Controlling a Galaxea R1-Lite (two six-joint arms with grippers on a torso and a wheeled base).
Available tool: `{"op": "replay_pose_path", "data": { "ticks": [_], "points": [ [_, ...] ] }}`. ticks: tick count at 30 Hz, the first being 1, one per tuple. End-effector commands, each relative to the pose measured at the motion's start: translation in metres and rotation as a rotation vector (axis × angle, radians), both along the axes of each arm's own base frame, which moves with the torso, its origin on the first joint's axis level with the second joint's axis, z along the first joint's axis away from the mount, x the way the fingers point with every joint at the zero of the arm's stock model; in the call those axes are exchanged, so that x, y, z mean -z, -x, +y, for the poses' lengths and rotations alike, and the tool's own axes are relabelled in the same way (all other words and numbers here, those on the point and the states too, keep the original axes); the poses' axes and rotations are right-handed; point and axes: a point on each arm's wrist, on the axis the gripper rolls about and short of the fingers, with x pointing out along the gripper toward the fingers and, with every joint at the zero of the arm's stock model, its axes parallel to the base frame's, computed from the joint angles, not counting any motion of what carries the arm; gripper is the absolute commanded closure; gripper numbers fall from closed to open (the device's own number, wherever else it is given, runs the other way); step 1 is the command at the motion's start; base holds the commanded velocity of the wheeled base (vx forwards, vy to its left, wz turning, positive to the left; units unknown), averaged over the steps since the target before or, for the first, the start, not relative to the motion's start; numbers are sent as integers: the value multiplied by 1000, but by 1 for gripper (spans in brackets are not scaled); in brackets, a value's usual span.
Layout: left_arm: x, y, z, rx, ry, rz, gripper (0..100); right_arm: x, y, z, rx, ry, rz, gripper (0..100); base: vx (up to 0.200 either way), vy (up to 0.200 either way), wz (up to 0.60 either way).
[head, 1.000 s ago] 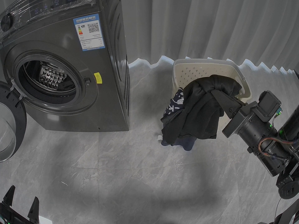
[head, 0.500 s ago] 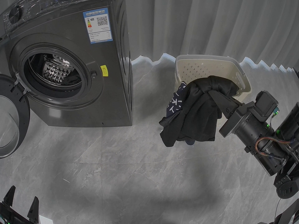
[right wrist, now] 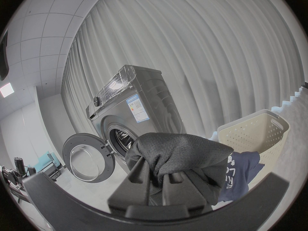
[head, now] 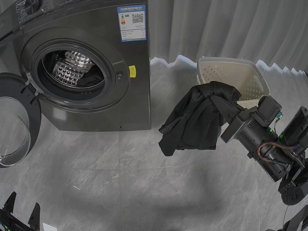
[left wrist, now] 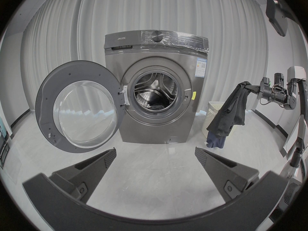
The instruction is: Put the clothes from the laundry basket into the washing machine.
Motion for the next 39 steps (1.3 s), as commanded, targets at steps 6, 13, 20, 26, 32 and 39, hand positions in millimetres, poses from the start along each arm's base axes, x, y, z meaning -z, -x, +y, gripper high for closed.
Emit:
{"op": "replay_pose_path", "data": {
  "ticks": [6,13,20,26,32,39],
  "points": [
    [5,0,0,-1,2,0,0,2,1,-1,3,6,6,100,0,200,0],
    [5,0,0,-2,3,0,0,0,1,-2,4,1,2,100,0,200,0],
    [5,0,0,-1,5,-1,0,1,2,-2,4,5,5,100,0,200,0],
    [5,0,0,-1,6,0,0,1,1,-2,6,4,6,100,0,200,0],
    [5,0,0,-2,5,0,0,1,-1,-3,15,5,7,100,0,33,0],
    [5,0,0,-1,3,0,0,2,-1,-4,18,7,9,100,0,0,0]
  ]
}}
